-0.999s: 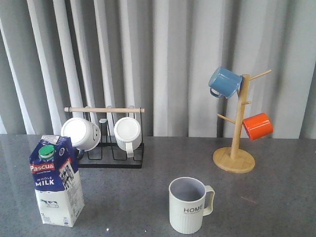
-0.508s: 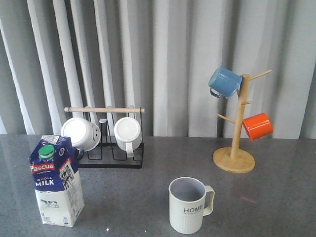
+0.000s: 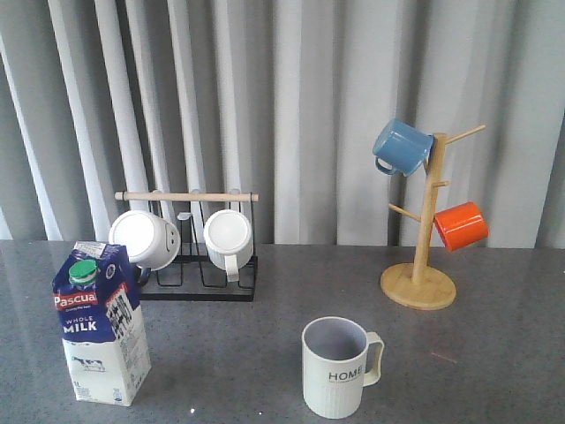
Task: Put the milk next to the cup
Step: 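Lower the left gripper onto the milk carton top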
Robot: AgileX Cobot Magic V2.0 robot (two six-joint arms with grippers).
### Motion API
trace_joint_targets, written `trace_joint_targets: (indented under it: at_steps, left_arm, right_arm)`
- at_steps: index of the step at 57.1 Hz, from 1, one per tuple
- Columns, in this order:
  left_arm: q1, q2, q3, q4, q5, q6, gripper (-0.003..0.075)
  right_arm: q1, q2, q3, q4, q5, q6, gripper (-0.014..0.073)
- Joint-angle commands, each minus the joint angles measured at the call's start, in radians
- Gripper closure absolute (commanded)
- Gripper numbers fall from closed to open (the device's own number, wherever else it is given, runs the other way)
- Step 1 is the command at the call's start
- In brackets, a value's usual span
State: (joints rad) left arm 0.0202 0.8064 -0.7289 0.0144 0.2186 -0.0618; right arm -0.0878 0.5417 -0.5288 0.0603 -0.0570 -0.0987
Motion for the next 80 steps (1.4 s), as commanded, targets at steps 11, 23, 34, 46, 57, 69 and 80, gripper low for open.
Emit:
trace_joint_targets:
  at_steps: [11,23,34,46,57,69,80]
  left_arm:
    - [-0.004,-0.003,-0.035,-0.003,-0.076,-0.002,0.0186]
    - [-0.022,-0.003,-0.045,-0.041,-0.170,-0.001,0.0117]
    - [-0.073,0.103,-0.142,-0.040,-0.219,-0.002,-0.0013]
    - [-0.094,0.288,-0.208,-0.038,-0.344,-0.003,0.0001]
    - [-0.094,0.442,-0.222,-0.037,-0.437,-0.046,0.0003]
    - [-0.135,0.571,-0.222,0.057,-0.540,-0.112,0.0007]
    - [-0.135,0.642,-0.222,0.077,-0.570,-0.178,0.0007]
  right_arm:
    - [-0.006,0.002,-0.029,-0.012,-0.077,-0.001,0.0597]
    - [-0.006,0.002,-0.029,-0.012,-0.077,-0.001,0.0597]
    - [-0.006,0.002,-0.029,-0.012,-0.077,-0.001,0.0597]
    - [-0.006,0.002,-0.029,-0.012,-0.077,-0.001,0.0597]
    - [-0.006,0.002,-0.029,-0.012,-0.077,-0.001,0.0597]
    - [-0.006,0.002,-0.029,-0.012,-0.077,-0.001,0.0597]
    - [-0.006,0.002,-0.029,-0.012,-0.077,-0.001,0.0597]
